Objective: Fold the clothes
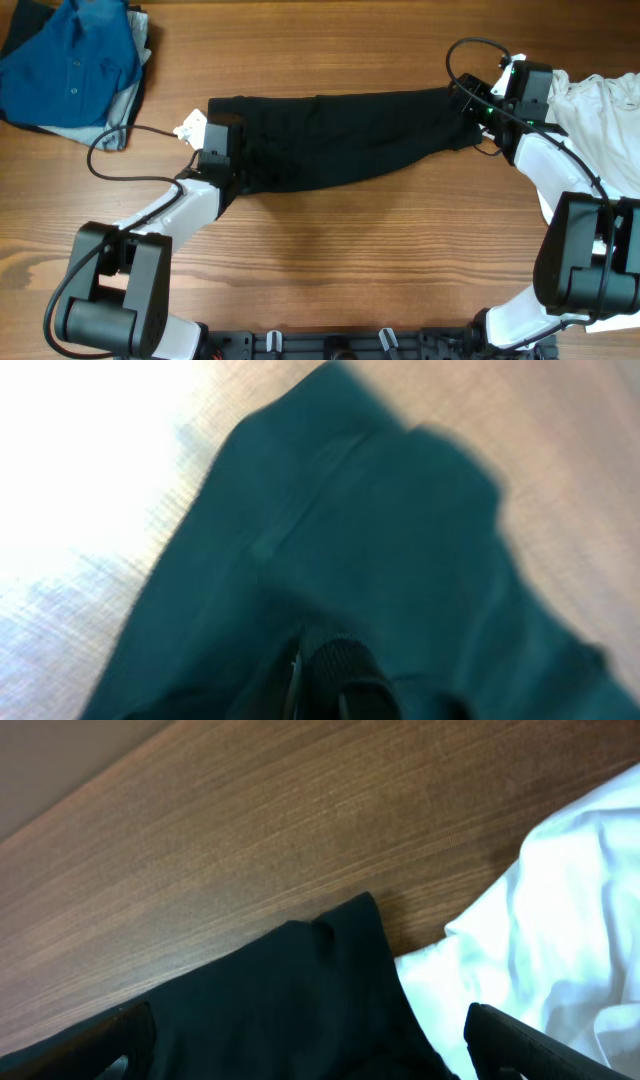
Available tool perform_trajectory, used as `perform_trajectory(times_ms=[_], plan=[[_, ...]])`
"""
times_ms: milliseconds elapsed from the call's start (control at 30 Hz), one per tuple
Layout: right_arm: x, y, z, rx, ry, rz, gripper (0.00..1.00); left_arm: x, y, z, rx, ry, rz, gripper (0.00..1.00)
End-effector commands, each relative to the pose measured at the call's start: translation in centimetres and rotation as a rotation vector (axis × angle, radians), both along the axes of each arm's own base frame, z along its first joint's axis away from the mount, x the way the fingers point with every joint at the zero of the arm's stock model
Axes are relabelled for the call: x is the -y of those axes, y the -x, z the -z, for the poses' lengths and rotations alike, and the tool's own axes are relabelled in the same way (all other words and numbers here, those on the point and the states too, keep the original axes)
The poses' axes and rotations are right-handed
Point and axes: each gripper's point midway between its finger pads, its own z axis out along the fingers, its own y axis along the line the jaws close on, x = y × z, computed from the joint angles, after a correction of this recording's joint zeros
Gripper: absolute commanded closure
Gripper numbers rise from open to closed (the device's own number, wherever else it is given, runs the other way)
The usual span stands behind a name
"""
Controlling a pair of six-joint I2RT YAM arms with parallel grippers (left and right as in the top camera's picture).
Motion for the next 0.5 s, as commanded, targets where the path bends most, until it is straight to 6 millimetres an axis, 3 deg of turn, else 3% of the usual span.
perform_trajectory(times_ms=[0, 467], plan=[[0.2, -0.3, 0.2, -0.017, 0.013, 0.007, 0.01, -0.8, -1.8, -1.5, 0.080, -0.006, -0.021, 0.96], [0.1, 0.5, 0.9, -0.059, 0.010, 0.006, 0.01, -1.4, -4.3, -5.0, 0.249, -0.007, -0.070, 0.96]])
